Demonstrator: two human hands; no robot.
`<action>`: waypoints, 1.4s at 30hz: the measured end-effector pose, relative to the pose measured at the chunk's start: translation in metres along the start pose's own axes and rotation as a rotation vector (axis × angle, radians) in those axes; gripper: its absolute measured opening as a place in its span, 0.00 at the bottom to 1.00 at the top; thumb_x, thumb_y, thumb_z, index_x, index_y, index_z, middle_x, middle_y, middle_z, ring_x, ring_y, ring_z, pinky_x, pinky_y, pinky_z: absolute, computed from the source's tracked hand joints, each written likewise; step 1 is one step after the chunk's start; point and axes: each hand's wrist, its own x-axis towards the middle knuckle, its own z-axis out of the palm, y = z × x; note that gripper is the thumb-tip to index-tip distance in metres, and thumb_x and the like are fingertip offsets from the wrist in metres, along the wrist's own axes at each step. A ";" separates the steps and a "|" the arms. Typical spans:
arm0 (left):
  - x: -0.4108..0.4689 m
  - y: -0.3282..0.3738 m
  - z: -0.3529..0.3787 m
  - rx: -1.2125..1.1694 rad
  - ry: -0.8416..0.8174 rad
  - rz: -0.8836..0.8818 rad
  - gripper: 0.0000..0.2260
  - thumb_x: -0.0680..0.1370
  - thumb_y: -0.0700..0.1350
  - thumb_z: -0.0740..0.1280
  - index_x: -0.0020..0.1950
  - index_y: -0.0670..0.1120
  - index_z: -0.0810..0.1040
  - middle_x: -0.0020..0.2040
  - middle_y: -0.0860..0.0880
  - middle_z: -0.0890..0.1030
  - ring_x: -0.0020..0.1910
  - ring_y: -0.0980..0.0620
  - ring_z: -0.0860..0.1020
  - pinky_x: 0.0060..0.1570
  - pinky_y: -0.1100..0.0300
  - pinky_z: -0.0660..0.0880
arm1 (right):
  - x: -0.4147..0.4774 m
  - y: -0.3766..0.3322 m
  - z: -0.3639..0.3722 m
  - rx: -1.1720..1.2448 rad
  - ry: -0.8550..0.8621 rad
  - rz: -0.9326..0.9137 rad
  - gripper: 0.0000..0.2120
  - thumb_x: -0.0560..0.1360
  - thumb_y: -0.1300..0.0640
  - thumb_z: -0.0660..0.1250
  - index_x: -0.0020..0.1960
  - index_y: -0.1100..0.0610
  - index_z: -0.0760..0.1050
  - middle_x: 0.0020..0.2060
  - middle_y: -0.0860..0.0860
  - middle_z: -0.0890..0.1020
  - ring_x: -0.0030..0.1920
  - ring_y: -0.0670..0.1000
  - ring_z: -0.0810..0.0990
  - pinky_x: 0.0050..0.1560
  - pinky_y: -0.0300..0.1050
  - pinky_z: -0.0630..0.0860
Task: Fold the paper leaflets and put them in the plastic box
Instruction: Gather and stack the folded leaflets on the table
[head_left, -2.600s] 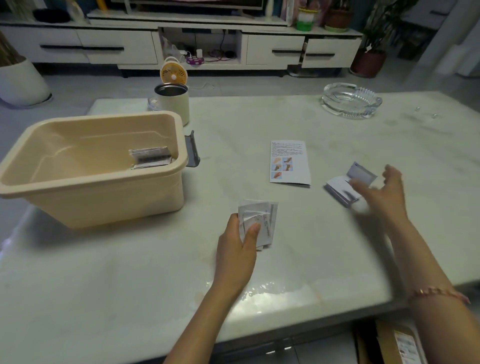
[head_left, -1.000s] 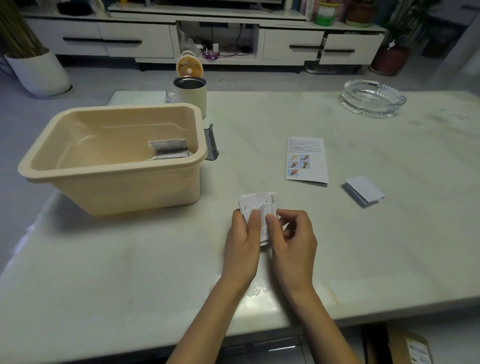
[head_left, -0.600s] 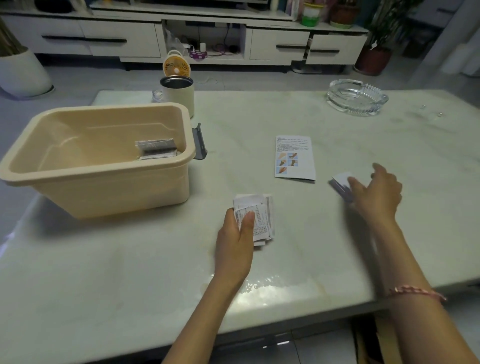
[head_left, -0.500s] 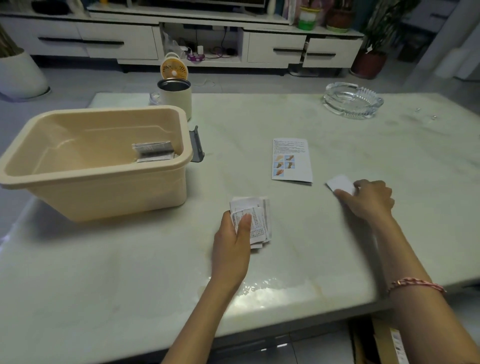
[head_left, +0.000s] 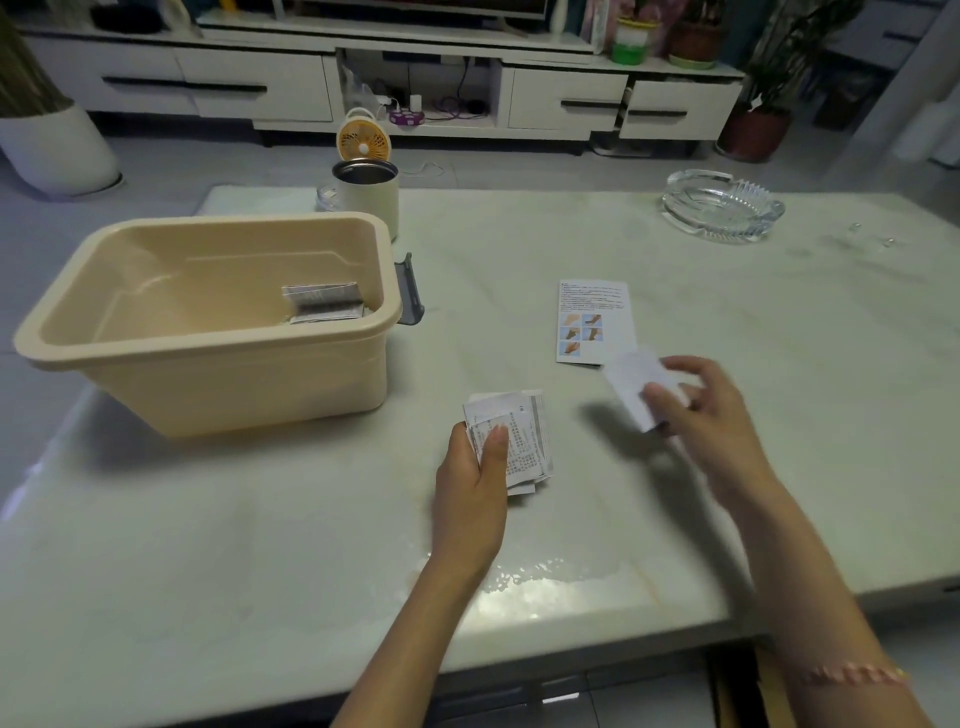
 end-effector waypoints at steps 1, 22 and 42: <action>0.001 -0.001 0.000 0.006 0.000 -0.002 0.05 0.80 0.47 0.59 0.45 0.53 0.71 0.45 0.55 0.79 0.40 0.64 0.79 0.36 0.74 0.72 | -0.019 -0.007 0.017 0.123 -0.063 0.002 0.07 0.77 0.64 0.63 0.49 0.53 0.71 0.36 0.53 0.79 0.28 0.42 0.75 0.28 0.34 0.71; -0.001 0.004 0.000 -0.017 0.040 0.026 0.03 0.79 0.44 0.62 0.49 0.51 0.69 0.44 0.59 0.76 0.42 0.64 0.75 0.36 0.76 0.70 | -0.026 -0.014 0.053 -0.142 -0.148 -0.173 0.04 0.73 0.59 0.69 0.41 0.59 0.75 0.40 0.49 0.77 0.38 0.44 0.75 0.40 0.34 0.69; -0.008 0.025 -0.012 -0.236 -0.038 -0.078 0.10 0.79 0.44 0.61 0.60 0.46 0.71 0.51 0.50 0.79 0.44 0.60 0.78 0.37 0.74 0.73 | -0.007 -0.006 0.052 -0.010 -0.032 -0.014 0.08 0.79 0.60 0.59 0.44 0.57 0.75 0.40 0.48 0.80 0.36 0.38 0.78 0.35 0.31 0.71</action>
